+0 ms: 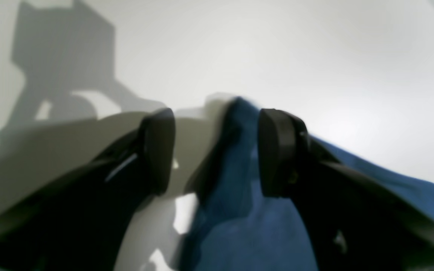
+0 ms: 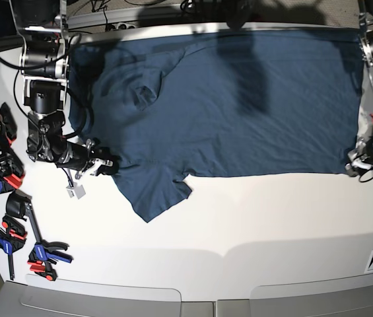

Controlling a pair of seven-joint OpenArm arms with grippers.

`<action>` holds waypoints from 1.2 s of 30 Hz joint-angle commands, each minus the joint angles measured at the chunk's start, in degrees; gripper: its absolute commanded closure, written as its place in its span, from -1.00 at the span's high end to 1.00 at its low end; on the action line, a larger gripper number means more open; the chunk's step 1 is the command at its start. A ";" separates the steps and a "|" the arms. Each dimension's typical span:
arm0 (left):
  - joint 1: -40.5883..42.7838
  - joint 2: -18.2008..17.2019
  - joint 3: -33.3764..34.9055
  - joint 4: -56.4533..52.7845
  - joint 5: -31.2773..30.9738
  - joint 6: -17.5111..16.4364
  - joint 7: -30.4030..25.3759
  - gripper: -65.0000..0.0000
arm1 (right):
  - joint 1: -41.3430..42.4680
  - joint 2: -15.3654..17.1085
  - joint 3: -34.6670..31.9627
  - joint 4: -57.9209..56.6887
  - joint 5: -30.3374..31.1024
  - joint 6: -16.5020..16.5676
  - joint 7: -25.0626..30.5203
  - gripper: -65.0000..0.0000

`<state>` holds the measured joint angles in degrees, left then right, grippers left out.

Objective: Fold the T-shirt properly
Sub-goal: 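Lift the hem and fold it over toward the shoulder edge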

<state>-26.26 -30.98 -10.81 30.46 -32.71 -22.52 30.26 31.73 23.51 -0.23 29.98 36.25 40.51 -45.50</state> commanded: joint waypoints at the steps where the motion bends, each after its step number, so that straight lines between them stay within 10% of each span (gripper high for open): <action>1: -0.74 0.00 0.15 0.26 1.27 -0.15 1.51 0.01 | 1.11 0.26 0.00 0.28 -0.90 -0.51 -0.81 -1.00; 5: -0.70 0.92 0.15 0.26 3.34 -0.15 0.11 -0.10 | 1.11 -0.09 0.00 0.28 -0.87 -0.51 -0.81 -1.00; 10: -0.70 -0.15 0.13 0.28 3.28 -0.15 -2.08 -1.00 | 1.11 -0.15 0.00 0.31 -0.85 -0.51 -0.83 -1.00; 17: -0.42 -2.25 -0.09 0.81 -0.02 -0.52 -2.80 -1.00 | 1.09 -0.13 1.95 3.50 -0.76 -0.51 -1.18 -1.00; 22: 1.70 -4.57 -0.09 3.91 -6.95 -6.93 1.53 -1.00 | -0.26 -0.13 6.51 10.27 4.13 -0.51 -6.73 -1.00; 36: 21.86 -6.03 -12.98 35.04 -14.36 -8.57 9.40 -1.00 | -21.09 -0.17 23.89 42.95 22.14 -0.51 -25.11 -1.00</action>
<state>-3.40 -35.40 -23.33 64.71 -46.19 -30.70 40.86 9.34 22.22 23.38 72.16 57.23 39.48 -72.05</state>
